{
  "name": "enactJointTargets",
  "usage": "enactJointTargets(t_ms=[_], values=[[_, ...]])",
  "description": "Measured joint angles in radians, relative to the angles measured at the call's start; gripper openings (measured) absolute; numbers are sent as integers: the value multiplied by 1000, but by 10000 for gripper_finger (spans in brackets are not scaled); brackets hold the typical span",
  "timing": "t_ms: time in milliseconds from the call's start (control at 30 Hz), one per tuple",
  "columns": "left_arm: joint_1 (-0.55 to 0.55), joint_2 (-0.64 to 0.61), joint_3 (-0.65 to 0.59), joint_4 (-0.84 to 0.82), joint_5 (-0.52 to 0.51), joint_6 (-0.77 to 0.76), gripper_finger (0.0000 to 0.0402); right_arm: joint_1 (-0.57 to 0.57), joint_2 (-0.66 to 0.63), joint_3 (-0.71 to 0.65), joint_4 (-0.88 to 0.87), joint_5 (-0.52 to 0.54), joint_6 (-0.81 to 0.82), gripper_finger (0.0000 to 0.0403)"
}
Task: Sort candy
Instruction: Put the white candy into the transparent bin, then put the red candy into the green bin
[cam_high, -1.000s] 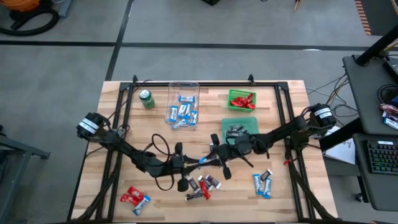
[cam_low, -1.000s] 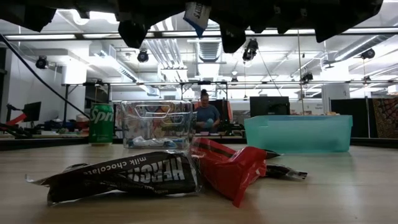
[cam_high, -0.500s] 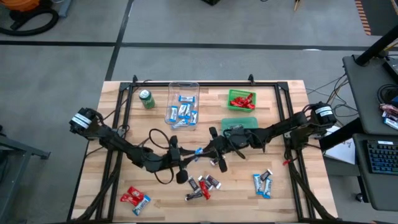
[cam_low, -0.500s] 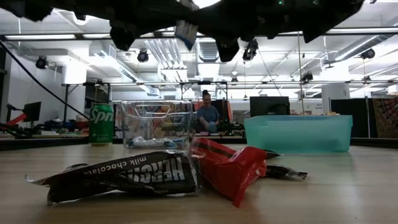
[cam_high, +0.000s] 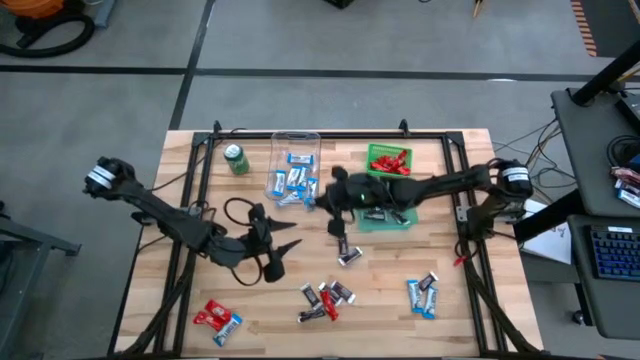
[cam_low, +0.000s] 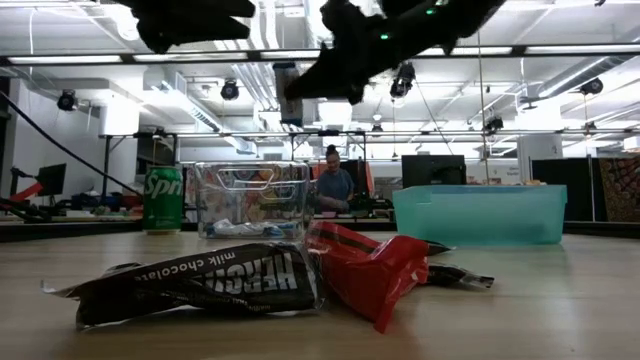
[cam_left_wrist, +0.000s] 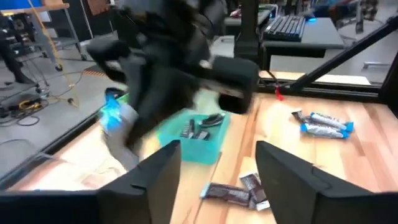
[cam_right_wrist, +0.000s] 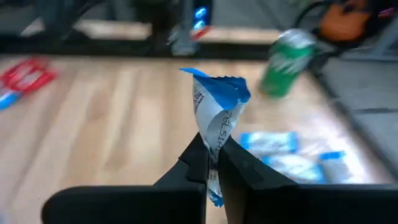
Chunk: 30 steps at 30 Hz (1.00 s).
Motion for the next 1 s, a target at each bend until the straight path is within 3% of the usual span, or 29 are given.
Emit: enactJointTargets(t_ms=[300,567,800,1000], values=[[-3,-169,0,-374,0,-204,225,-162,120,143,4,-9,-47,9],[-14,-188,0,-609,65,-517,218,-247,339,317,6,-12,-35,20],[-22,-145,0,-707,244,-760,212,-273,435,448,-110,-14,-37,91],[-31,-64,0,-724,412,-915,210,-278,390,455,-214,-23,-58,153]])
